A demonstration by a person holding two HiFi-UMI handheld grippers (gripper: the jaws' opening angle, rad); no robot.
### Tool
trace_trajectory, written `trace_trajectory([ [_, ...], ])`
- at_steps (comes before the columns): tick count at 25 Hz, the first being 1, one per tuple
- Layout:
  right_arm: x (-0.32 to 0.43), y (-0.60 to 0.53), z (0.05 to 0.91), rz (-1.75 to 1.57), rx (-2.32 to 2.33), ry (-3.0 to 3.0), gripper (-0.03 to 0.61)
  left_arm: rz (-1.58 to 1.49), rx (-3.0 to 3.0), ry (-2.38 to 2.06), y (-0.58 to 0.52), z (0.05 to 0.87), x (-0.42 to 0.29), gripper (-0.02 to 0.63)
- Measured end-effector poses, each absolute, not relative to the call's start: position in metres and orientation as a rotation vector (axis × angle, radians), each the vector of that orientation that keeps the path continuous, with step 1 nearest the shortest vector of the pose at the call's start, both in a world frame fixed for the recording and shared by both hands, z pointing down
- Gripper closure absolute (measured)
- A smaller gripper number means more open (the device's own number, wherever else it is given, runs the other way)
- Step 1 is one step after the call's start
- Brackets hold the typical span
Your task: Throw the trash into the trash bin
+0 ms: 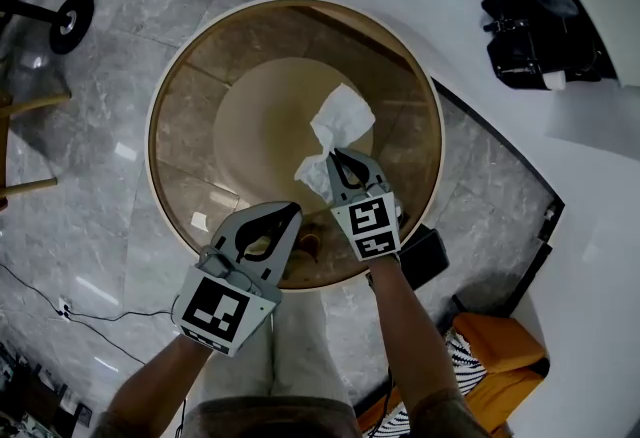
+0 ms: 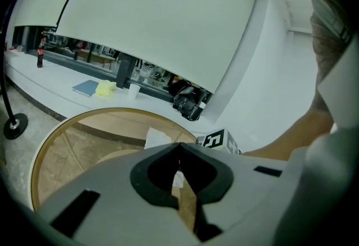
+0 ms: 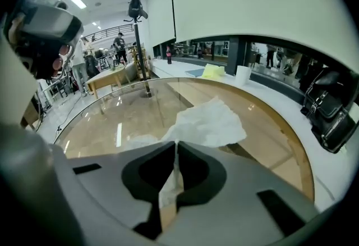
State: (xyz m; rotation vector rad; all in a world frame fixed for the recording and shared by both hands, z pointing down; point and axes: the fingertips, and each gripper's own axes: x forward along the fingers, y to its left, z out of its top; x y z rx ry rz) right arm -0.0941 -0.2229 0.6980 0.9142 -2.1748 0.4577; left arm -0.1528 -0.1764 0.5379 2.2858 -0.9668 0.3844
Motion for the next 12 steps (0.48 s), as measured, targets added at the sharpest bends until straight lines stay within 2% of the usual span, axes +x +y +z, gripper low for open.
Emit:
trace_trajectory([
  [8, -0.096, -0.214, 0.675, 0.47, 0.948, -2.164, 0.551, 0.4, 2.319, -0.95, -0.173, 0.523, -0.156, 0.595],
  [12, -0.092, -0.213, 0.638, 0.491, 1.013, -2.16, 0.551, 0.388, 2.327, -0.948, -0.173, 0.49, -0.156, 0.595],
])
